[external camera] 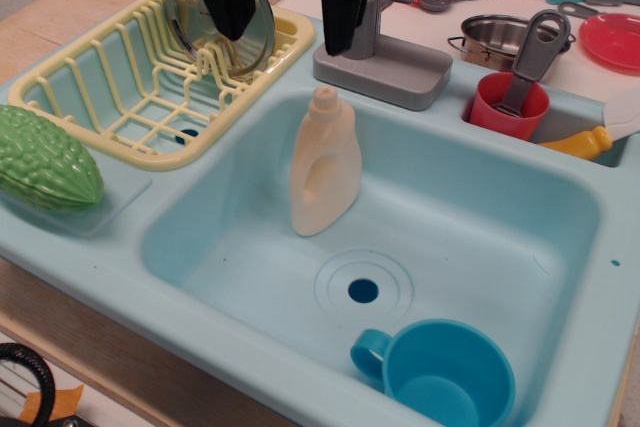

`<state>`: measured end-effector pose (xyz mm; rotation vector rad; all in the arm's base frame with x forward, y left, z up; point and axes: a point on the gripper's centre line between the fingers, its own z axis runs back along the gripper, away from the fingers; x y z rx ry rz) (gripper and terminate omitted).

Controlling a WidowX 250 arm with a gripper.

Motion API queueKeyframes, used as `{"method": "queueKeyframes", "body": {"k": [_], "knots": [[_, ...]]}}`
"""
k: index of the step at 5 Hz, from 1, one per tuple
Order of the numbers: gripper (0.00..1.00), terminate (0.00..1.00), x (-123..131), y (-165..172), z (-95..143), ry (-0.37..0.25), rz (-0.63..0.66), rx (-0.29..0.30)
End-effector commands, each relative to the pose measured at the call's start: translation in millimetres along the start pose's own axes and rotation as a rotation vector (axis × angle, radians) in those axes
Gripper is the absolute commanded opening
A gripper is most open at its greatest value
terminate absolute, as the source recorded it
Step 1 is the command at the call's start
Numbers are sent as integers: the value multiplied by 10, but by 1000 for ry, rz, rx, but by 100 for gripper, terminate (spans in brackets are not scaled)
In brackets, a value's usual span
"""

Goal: Put detergent from sink into drying rack

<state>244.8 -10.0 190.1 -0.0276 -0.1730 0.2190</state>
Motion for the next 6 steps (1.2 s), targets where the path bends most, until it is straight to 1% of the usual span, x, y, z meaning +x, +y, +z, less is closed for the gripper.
{"method": "queueKeyframes", "body": {"k": [1, 2, 3, 4, 6], "knots": [[100, 0, 0, 0, 0, 0, 0, 0], [100, 0, 122, -164, -93, 8, -14, 14], [100, 0, 186, -240, -275, 26, 3, 7], [100, 0, 236, -260, -411, 81, 4, -25], [100, 0, 146, -197, -571, 131, 54, -49]]}}
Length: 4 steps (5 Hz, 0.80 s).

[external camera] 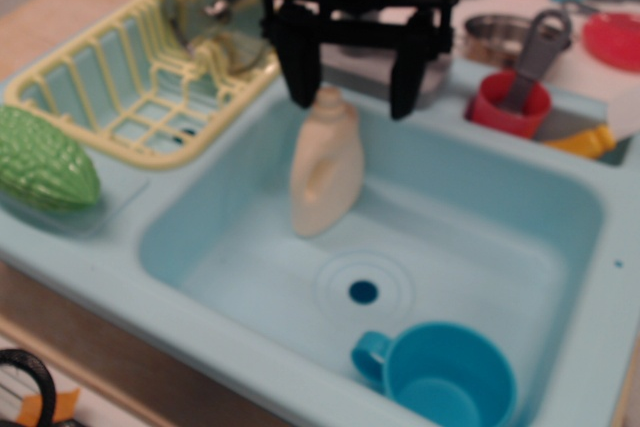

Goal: Put detergent from sink into drying rack

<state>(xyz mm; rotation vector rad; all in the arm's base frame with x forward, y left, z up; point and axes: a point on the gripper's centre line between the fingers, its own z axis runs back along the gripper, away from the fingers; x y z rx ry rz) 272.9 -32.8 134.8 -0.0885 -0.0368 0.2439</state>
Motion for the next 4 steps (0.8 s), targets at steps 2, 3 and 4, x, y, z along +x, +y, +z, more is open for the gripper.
{"method": "queueKeyframes", "body": {"k": [2, 3, 4], "knots": [[100, 0, -21, 118, -220, 39, 85, -53], [0, 0, -41, 134, -289, 51, 125, -47], [0, 0, -71, 144, -212, 38, 136, -34]]}}
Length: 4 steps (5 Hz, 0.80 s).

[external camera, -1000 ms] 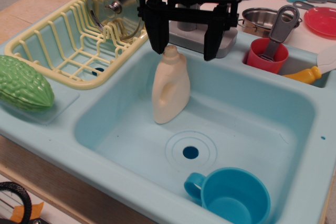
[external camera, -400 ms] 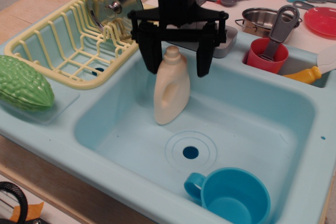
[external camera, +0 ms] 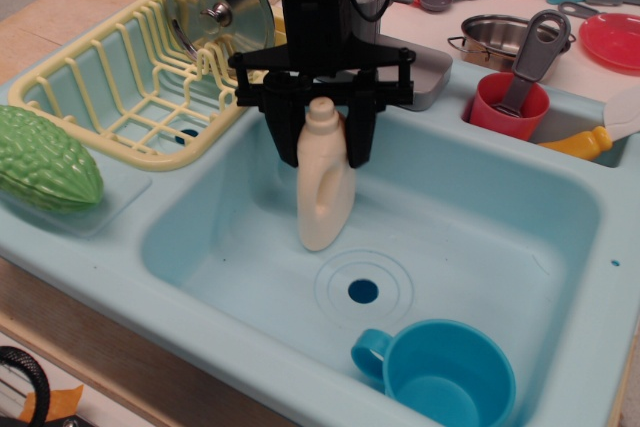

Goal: Put detergent from sink into drying rack

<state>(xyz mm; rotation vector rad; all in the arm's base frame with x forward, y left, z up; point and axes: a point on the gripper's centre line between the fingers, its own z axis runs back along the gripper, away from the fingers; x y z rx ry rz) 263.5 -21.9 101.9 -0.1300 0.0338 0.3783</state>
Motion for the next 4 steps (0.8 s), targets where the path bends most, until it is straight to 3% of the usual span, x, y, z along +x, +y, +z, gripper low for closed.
{"method": "queueKeyframes", "body": {"k": [1, 3, 4], "knots": [[0, 0, 56, 8, 428, -58, -2, 56], [0, 0, 359, 312, 1112, -164, 16, 160], [0, 0, 482, 564, 1190, -178, 26, 166]]}}
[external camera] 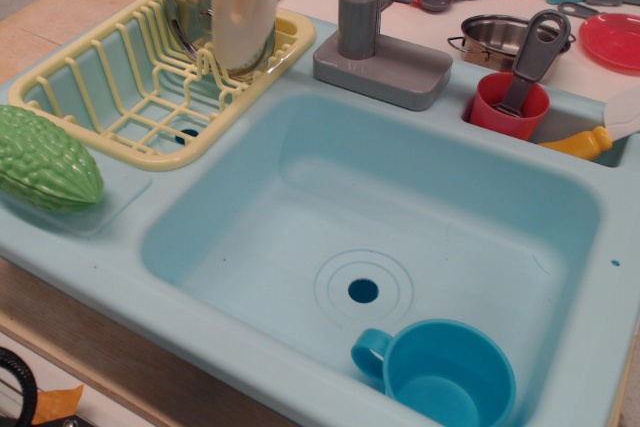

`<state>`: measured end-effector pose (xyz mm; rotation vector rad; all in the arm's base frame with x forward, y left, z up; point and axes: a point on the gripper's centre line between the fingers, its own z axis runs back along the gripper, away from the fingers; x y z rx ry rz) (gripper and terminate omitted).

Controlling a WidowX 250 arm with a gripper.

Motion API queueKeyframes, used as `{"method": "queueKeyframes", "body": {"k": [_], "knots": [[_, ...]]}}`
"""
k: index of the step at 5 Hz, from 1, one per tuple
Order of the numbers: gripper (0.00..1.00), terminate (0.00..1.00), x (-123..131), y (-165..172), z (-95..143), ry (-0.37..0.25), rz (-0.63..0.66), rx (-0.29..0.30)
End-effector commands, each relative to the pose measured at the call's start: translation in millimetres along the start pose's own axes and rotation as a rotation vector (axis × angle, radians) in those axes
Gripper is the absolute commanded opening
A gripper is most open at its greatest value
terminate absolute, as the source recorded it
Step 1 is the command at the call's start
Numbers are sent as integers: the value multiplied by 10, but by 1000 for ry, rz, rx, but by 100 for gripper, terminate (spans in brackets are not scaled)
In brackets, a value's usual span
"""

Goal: Put detergent from sink into drying rack

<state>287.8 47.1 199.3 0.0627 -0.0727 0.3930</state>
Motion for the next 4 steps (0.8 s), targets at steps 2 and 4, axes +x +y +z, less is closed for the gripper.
{"method": "queueKeyframes", "body": {"k": [2, 4], "knots": [[100, 0, 72, 317, -37, 9, 47, -44], [100, 100, 72, 317, -37, 9, 47, -44]]}}
